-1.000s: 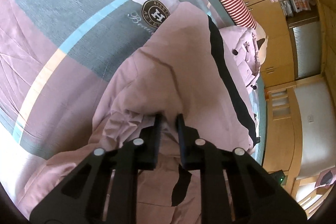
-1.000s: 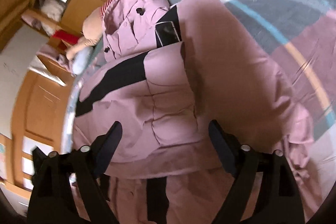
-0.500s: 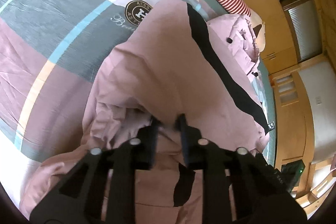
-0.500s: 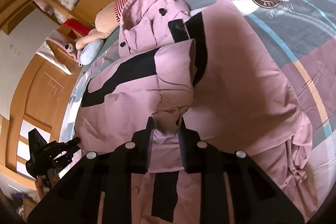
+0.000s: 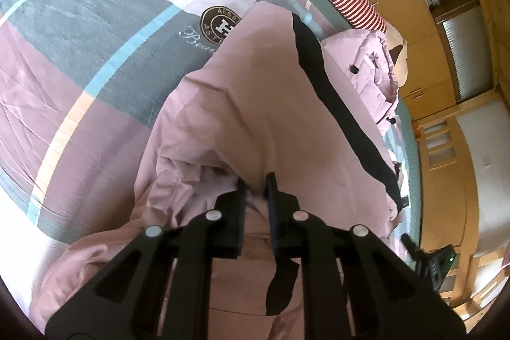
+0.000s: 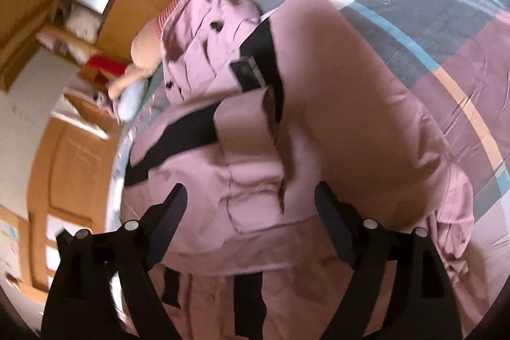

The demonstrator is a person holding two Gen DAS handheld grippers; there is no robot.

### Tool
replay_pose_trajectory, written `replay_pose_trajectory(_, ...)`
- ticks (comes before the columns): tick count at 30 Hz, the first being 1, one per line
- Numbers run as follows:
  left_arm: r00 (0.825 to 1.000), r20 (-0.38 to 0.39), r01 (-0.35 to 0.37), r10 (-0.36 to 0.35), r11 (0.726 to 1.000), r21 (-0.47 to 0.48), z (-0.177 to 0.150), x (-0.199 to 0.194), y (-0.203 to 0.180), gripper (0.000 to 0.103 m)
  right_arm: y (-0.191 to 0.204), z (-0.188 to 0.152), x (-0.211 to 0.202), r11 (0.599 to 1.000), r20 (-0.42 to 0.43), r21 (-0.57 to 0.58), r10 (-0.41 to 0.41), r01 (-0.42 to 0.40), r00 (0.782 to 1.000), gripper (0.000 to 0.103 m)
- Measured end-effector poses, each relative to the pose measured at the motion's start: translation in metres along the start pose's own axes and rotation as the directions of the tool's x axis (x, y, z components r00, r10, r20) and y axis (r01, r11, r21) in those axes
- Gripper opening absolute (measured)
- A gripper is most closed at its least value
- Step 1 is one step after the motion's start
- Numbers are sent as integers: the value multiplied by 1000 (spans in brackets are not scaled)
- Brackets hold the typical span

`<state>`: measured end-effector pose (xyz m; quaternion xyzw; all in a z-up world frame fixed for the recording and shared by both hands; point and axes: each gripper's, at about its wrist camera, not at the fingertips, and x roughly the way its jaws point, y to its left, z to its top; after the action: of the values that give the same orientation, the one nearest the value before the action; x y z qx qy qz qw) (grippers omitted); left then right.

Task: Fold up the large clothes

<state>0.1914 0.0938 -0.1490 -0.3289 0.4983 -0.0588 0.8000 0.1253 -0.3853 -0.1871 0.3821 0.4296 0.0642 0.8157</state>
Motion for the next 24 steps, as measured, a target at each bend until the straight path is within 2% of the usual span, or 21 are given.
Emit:
replay_pose_trajectory(2, 1000, 8, -15, 15, 1000, 14, -1, 0, -2, 12, 1, -2, 4, 1000, -7, -18, 18, -18, 1000, 77)
replay_pose_trajectory(3, 1000, 10, -19, 19, 1000, 18, -1, 0, -3, 12, 5, -3, 7, 999, -17, -38, 10, -11, 1000, 54)
replay_pose_trajectory(4, 1000, 12, -23, 23, 1000, 18, 0, -1, -3, 12, 9, -4, 9, 998, -23, -65, -18, 16, 1000, 41)
replay_pose_trajectory(5, 999, 19, -36, 36, 999, 17, 0, -2, -2, 12, 13, -6, 9, 995, -15, -94, -42, 40, 999, 36)
replay_pose_trajectory(7, 998, 34, -61, 61, 998, 8, 2, -4, 2, 12, 24, -11, 7, 988, -6, -148, -38, 37, 999, 26)
replay_pose_trajectory(10, 996, 42, -73, 74, 997, -20, 7, -6, 10, 12, 36, -16, 2, 981, -1, -194, -17, 16, 1000, 22)
replay_pose_trajectory(13, 994, 63, -84, 86, 996, -32, 9, -11, 14, 12, 56, -27, -1, 957, -2, -289, -21, 20, 1000, 21)
replay_pose_trajectory(17, 988, 112, -113, 109, 993, 31, 6, -19, -1, 12, 78, -41, 1, 906, 21, -412, -91, 91, 996, 21)
replay_pose_trajectory(20, 988, 108, -119, 111, 990, 73, 3, -16, -9, 19, 69, -36, 5, 915, 23, -382, -129, 128, 991, 21)
replay_pose_trajectory(22, 991, 89, -111, 104, 991, 76, 3, -12, -8, 19, 54, -28, 5, 924, 43, -332, -187, 190, 981, 21)
replay_pose_trajectory(24, 990, 79, -123, 118, 990, 73, 3, -10, -6, 20, 47, -24, 2, 900, 100, -312, -288, 305, 952, 21)
